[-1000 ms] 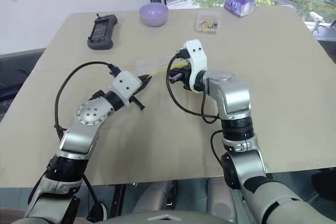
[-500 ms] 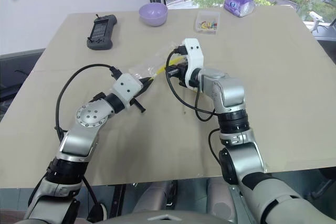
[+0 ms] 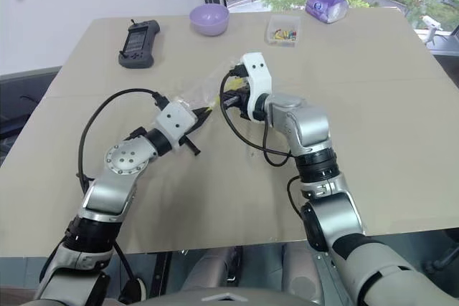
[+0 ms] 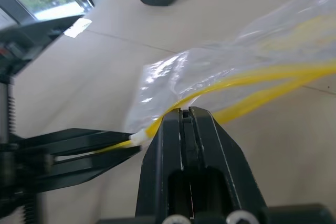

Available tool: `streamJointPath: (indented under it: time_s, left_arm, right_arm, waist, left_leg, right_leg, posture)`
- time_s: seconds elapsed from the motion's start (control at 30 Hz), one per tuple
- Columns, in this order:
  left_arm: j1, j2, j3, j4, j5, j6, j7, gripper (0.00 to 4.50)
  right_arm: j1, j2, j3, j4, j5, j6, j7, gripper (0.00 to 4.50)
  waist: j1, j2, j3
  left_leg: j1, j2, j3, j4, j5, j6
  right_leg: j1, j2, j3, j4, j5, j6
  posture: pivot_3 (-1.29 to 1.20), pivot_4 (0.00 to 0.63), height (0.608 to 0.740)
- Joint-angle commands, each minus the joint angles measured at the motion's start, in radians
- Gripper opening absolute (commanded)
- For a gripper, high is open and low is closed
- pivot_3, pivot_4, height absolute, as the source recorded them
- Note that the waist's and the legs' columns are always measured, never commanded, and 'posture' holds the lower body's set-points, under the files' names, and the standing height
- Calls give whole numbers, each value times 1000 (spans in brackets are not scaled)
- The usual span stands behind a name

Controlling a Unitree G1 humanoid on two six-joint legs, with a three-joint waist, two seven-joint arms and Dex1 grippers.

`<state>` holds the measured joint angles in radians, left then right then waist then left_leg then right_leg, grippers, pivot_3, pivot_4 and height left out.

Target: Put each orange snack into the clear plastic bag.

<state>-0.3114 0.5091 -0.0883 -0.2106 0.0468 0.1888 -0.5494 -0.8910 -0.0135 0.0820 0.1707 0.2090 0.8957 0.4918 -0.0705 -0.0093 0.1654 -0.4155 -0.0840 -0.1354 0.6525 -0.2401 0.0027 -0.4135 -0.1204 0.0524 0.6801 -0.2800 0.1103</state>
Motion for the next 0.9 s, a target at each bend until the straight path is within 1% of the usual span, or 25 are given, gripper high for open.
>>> streamJointPath:
  time_s: [0.03, 0.2, 0.3, 0.4, 0.6, 0.63, 0.67, 0.7, 0.77, 0.83, 0.87, 0.9]
  left_arm:
    - [9, 2, 2, -75, -22, -6, -19, 0]
    - [20, 7, 8, -104, -32, 4, -41, 0]
    - [23, 11, 13, -115, -41, 9, -54, 0]
    - [18, 18, 25, -124, -69, 17, -78, 0]
    - [-16, 39, 47, -103, -156, 30, -153, 0]
    - [-24, 52, 45, -88, -160, 22, -171, 0]
    - [-29, 65, 44, -75, -162, 12, -188, 0]
    - [-35, 75, 46, -65, -163, 5, -199, 0]
    - [-47, 85, 50, -50, -170, -2, -211, 0]
    - [-56, 88, 55, -40, -177, -5, -213, 0]
    - [-59, 88, 57, -37, -179, -5, -214, 0]
    - [-61, 87, 58, -35, -180, -5, -214, 0]
  right_arm:
    - [-37, -15, 11, 49, -20, -101, -4, 45]
    - [-56, -37, 11, 128, -37, -171, -2, 45]
    - [-51, -49, 44, 125, -43, -253, 55, 45]
    - [-26, -116, 169, 116, -144, -449, 134, 45]
    - [-14, -202, 294, 230, -299, -830, 174, 45]
    - [-21, -236, 337, 271, -366, -935, 165, 420]
    - [-26, -266, 373, 303, -423, -1015, 154, 420]
    - [-35, -295, 403, 340, -481, -1087, 133, 664]
    - [-51, -327, 430, 405, -548, -1177, 93, 1569]
    - [-66, -340, 435, 462, -591, -1229, 50, 2555]
    - [-74, -346, 437, 487, -614, -1249, 29, 2971]
    - [-83, -351, 439, 511, -640, -1270, 3, 3509]
  waist:
    - [0, 0, 0]
    - [-2, 0, 0]
    - [-2, 0, 0]
    - [-2, 0, 0]
    - [-2, 0, 0]
    - [-2, 0, 0]
    - [-2, 0, 0]
    - [-1, 0, 0]
    - [1, 0, 0]
    - [0, 0, 0]
    - [-1, 0, 0]
    - [-4, 0, 0]
  left_leg:
    - [0, 0, 0, 0, 0, 0]
    - [0, 0, 0, 0, 0, 0]
    - [0, 0, 0, 0, 0, 0]
    - [0, 0, 0, 0, 0, 0]
    - [0, 0, 0, 0, 0, 0]
    - [0, 0, 0, 0, 0, 0]
    - [0, 0, 0, 0, 0, 0]
    - [0, 0, 0, 0, 0, 0]
    - [1, 0, 0, 0, 0, 0]
    - [1, 0, 0, 0, 0, 0]
    - [1, 0, 1, 0, 0, 0]
    - [0, 0, 1, 0, 0, 0]
  right_leg:
    - [0, 0, 0, 0, 0, 0]
    - [0, 0, 0, 0, 0, 0]
    - [0, 0, 0, 0, 0, 0]
    - [0, 0, 0, 0, 0, 0]
    - [0, 1, 0, 0, 0, 0]
    - [0, 1, 0, -1, 0, 0]
    - [0, 1, 0, -1, 0, 0]
    - [0, 1, 0, -1, 0, 0]
    - [0, 1, 0, -1, 0, 0]
    - [0, 1, 0, -1, 0, 0]
    - [1, 1, 0, -1, 0, 0]
    - [0, 1, 0, -1, 0, 0]
  posture:
    - [0, 150, 740]
    - [0, 150, 740]
    - [0, 150, 740]
    - [0, 150, 740]
    - [0, 150, 740]
    - [0, 150, 740]
    - [0, 150, 740]
    - [0, 150, 740]
    - [0, 150, 740]
    - [0, 150, 740]
    - [0, 150, 740]
    - [0, 150, 740]
